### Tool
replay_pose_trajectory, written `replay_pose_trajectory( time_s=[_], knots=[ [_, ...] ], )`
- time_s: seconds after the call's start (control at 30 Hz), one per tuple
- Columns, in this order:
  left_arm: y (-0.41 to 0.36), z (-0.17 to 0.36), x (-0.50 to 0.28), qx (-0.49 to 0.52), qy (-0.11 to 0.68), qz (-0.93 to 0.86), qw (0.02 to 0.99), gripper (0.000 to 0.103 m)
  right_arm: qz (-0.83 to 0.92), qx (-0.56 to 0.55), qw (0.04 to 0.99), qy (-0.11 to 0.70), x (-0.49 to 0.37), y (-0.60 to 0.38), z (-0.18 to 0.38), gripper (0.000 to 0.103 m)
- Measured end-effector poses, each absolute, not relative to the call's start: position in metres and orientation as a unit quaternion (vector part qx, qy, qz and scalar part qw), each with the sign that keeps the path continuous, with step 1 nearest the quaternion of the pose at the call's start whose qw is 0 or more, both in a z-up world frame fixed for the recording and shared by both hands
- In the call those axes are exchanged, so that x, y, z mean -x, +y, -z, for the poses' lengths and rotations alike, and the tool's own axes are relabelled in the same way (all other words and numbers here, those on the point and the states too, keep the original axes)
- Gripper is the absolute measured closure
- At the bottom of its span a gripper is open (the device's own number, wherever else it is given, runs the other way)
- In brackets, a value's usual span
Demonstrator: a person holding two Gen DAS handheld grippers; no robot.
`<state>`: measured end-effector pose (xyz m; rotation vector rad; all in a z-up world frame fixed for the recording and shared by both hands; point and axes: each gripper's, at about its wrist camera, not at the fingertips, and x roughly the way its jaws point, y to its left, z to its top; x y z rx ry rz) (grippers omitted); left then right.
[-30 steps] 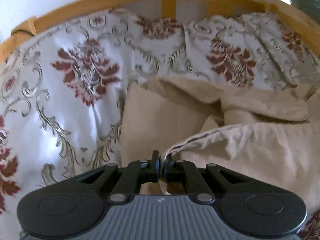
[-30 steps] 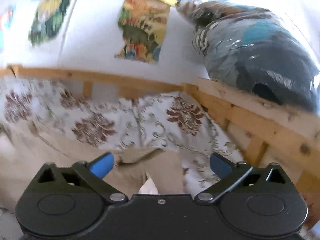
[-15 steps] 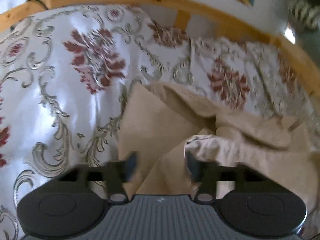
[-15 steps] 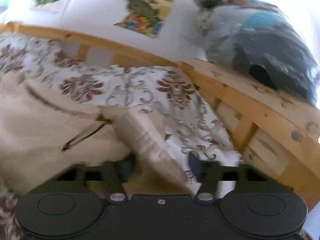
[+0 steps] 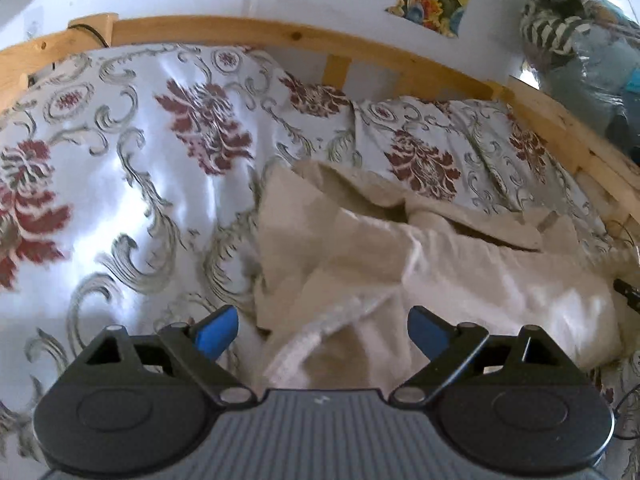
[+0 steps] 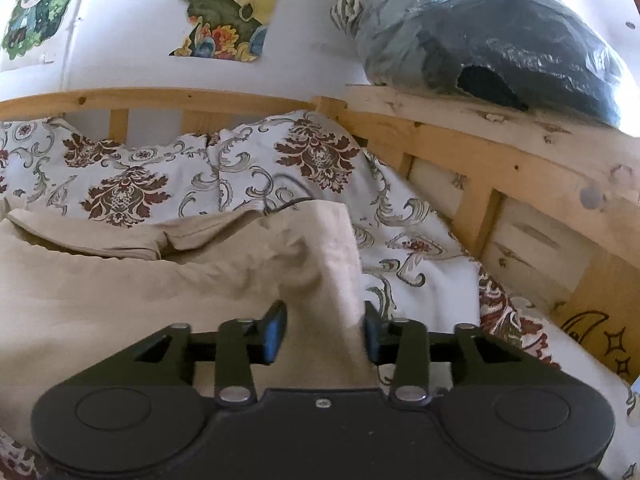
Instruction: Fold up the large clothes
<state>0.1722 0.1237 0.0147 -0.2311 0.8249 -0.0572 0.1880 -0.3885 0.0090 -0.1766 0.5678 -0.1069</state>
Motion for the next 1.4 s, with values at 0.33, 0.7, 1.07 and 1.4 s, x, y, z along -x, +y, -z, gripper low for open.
replay_pose_trajectory(
  time_s=[0.33,0.7,1.07,1.4],
  knots=[
    [0.134,-0.005,-0.167,0.117,0.402,-0.081,0.905,0.102,0.066,0.038,0.952,0.295,-0.191,-0.402,-0.005,0.067],
    [0.165,0.004,-0.194,0.191,0.444,-0.1,0.87,0.101,0.061,0.041,0.948,0.308,-0.192,-0.399,0.001,0.086],
    [0.188,0.021,-0.153,0.253,0.418,-0.061,0.871,0.045,0.079,0.024,0.94,0.331,-0.196,-0.403,0.008,0.079],
    [0.171,0.034,-0.127,0.232,0.423,-0.026,0.876,0.093,0.078,-0.058,0.925,0.367,-0.176,-0.418,-0.001,0.07]
  ],
)
